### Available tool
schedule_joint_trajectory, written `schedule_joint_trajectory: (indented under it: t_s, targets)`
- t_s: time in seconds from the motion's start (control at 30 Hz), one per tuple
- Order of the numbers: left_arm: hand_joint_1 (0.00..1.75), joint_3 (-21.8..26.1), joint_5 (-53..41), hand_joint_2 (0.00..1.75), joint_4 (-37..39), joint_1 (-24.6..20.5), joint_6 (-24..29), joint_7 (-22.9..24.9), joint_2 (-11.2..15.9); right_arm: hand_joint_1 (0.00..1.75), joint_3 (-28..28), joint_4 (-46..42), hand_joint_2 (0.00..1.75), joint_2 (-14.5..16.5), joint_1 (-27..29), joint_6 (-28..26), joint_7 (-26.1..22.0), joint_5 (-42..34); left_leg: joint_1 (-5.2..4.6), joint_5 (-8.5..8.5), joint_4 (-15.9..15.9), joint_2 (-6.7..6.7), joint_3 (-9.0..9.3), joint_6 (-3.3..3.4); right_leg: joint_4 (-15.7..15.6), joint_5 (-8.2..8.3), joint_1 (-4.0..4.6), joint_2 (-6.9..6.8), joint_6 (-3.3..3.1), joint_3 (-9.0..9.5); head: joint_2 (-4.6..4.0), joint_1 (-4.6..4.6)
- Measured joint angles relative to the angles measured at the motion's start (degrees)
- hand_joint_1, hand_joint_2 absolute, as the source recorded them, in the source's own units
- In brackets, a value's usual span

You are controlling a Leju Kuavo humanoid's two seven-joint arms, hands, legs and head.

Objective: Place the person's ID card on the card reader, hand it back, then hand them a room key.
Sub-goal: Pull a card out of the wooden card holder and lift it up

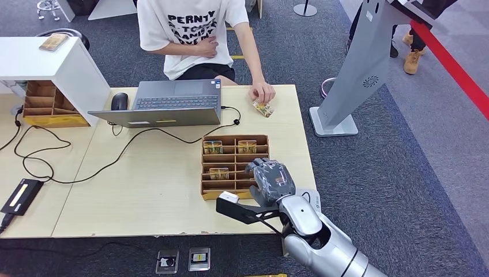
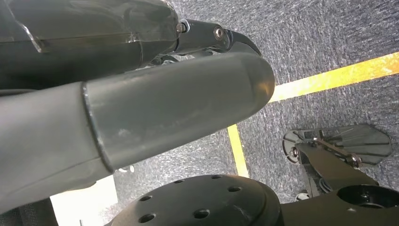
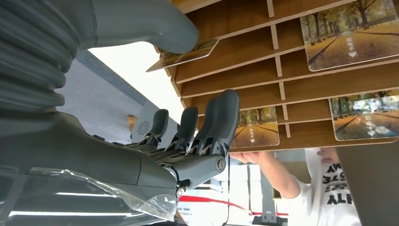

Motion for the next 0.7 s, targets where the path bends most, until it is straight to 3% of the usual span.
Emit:
schedule_joint_trajectory:
  t_s: [0.7]
  targets:
    - [0.0,0.0,0.19,0.0,0.0,0.01,0.26,0.0,0.0,0.77,0.39,5.22,1.75,0.48,-1.28,-0.87,-1.3,-2.36,0.0,0.0,0.0,0.0,0.0,0.0,0.0,0.0,0.0,0.0,0.0,0.0,0.0,0.0]
